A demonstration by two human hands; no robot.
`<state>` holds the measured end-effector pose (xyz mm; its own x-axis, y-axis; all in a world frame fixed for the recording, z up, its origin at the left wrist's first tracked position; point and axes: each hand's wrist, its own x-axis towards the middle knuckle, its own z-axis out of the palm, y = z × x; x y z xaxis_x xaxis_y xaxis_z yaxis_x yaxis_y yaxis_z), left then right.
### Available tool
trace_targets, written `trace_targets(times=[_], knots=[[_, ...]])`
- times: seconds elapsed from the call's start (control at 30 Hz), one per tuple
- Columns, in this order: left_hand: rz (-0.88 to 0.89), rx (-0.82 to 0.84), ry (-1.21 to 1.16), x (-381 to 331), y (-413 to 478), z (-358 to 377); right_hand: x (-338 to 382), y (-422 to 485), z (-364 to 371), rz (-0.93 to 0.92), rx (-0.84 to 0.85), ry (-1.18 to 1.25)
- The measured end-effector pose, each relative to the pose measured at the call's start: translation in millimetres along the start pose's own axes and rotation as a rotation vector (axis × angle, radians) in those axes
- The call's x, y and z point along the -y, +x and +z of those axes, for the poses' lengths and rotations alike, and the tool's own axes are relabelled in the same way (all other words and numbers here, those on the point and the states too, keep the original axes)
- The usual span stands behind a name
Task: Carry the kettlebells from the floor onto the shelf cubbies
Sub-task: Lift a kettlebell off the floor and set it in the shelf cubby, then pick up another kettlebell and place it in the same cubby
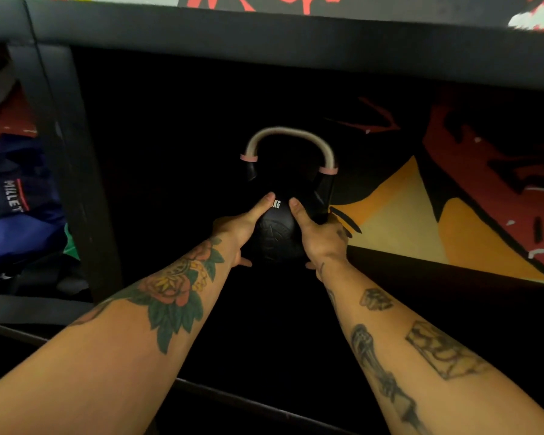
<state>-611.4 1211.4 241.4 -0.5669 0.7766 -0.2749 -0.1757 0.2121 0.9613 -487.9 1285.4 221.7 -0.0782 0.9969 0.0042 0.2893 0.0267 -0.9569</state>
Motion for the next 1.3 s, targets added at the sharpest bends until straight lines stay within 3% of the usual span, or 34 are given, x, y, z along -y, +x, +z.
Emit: trace_targets(times=[0.17,0.3,0.37,0.5,0.67,0.83,0.97,1.1,1.3], knots=[[-0.001,-0.022,0.117,-5.1,0.7,-1.8,1.3,1.1,-6.0,0.01,0.027,-0.08],[0.173,-0.177,0.519,-25.2,-18.0,-5.7,24.3,1.6,-17.7,-0.049,0.098,-0.341],[0.269,-0.209,0.608,-32.8,-34.4,-9.1,38.8,-8.6,-21.9,-0.06,0.134,-0.494],[0.302,-0.112,0.754,-36.9,-70.5,-25.9,43.5,-50.5,-27.8,-0.134,0.245,-0.628],[0.175,-0.05,0.918,-50.6,-134.5,-54.2,68.3,-122.1,-55.3,-0.109,0.407,-0.771],[-0.03,0.217,1.058,-121.0,-219.0,-83.8,156.5,-203.7,-93.7,0.079,0.596,-0.925],[-0.062,0.333,1.117,-220.1,-274.8,-103.4,262.0,-247.8,-119.6,0.038,0.743,-1.036],[0.062,0.257,1.135,-331.8,-309.0,-117.1,381.7,-261.1,-145.2,-0.087,0.751,-1.062],[0.313,0.102,1.044,-443.8,-353.5,-136.1,520.7,-271.3,-202.5,-0.168,0.542,-1.011]])
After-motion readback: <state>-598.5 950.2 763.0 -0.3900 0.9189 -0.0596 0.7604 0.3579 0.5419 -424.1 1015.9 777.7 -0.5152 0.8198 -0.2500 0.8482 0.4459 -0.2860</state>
